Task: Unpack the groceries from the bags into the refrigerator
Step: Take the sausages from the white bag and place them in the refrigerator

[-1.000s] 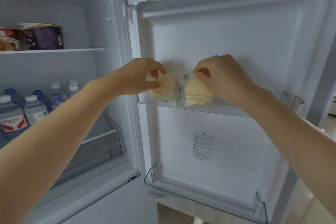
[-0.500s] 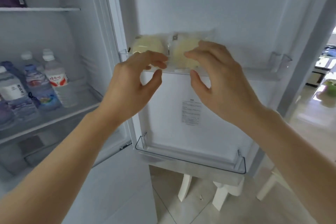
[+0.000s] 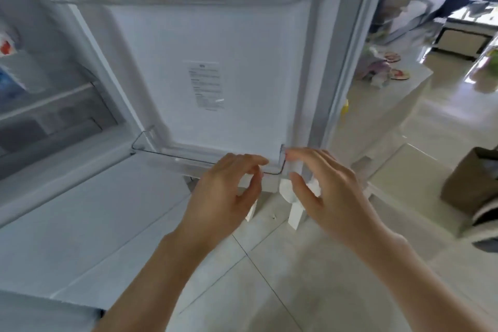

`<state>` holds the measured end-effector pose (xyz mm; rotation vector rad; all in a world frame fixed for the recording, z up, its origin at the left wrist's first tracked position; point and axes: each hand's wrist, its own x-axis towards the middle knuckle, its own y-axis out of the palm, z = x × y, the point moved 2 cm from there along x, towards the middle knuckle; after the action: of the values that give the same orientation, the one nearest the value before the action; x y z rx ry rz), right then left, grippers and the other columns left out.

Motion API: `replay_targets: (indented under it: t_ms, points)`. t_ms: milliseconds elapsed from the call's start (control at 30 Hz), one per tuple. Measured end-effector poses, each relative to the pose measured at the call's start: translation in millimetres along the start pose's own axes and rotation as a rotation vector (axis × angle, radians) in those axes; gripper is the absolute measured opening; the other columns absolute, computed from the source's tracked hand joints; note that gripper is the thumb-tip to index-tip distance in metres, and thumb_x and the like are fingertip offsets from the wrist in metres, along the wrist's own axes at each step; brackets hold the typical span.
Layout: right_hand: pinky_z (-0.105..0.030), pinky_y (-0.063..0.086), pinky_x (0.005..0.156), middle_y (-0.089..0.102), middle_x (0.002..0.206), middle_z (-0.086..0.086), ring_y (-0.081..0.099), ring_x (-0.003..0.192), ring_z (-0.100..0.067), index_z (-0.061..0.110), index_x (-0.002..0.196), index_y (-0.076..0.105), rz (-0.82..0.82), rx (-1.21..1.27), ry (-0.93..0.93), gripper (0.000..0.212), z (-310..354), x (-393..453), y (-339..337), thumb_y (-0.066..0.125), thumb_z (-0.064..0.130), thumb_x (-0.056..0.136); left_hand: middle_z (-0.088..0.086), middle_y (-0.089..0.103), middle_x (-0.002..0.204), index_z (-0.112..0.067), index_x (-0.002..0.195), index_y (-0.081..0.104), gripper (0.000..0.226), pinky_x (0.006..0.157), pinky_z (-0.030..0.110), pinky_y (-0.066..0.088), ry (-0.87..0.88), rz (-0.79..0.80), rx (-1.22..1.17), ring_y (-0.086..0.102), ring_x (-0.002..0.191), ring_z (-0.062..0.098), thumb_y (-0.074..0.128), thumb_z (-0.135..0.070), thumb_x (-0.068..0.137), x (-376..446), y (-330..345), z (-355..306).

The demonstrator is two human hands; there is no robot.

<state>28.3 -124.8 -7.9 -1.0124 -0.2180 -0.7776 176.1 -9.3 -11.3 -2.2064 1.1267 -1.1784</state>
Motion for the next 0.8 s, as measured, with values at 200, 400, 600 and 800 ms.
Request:
replay_targets:
  t_ms: [200,400,600,800]
  points:
    - [-0.004,0.033,0.09,0.059,0.12,0.01,0.055,0.11,-0.004,0.02,0.13,0.051,0.187,0.033,0.266,0.037,-95.3,-98.4,-23.8,0.055,0.025,0.094,-0.02,0.066,0.093,-0.029,0.114,0.065,0.025,0.079,0.007,0.045,-0.27,0.148,0.002,0.054,0.09,-0.014,0.06,-0.022,0.091,-42.1,136.1,-46.4]
    - [-0.022,0.045,0.092,0.059,0.119,0.014,0.057,0.109,-0.004,0.025,0.131,0.05,0.284,0.057,0.497,0.038,-174.1,-174.6,-51.9,0.057,0.027,0.093,-0.017,0.066,0.097,-0.034,0.119,0.06,0.025,0.087,0.021,0.049,-0.429,0.337,-0.045,0.058,0.095,-0.001,0.053,-0.031,0.096,-60.2,238.4,-84.1]
    - [-0.022,0.047,0.088,0.061,0.107,0.013,0.061,0.102,-0.005,0.019,0.123,0.056,0.296,0.057,0.632,0.032,-244.1,-197.1,-65.8,0.06,0.018,0.091,-0.015,0.066,0.089,-0.033,0.115,0.061,0.021,0.085,0.022,0.048,-0.5,0.464,-0.023,0.058,0.09,-0.001,0.053,-0.029,0.096,-50.8,293.5,-76.5]
    - [-0.025,0.05,0.085,0.064,0.106,0.01,0.063,0.1,-0.006,0.021,0.12,0.057,0.342,0.067,0.67,0.03,-311.1,-159.2,-69.5,0.059,0.015,0.091,-0.013,0.068,0.083,-0.029,0.11,0.064,0.019,0.079,0.03,0.053,-0.565,0.494,-0.008,0.063,0.082,0.002,0.054,-0.026,0.094,-0.4,341.9,-43.7]
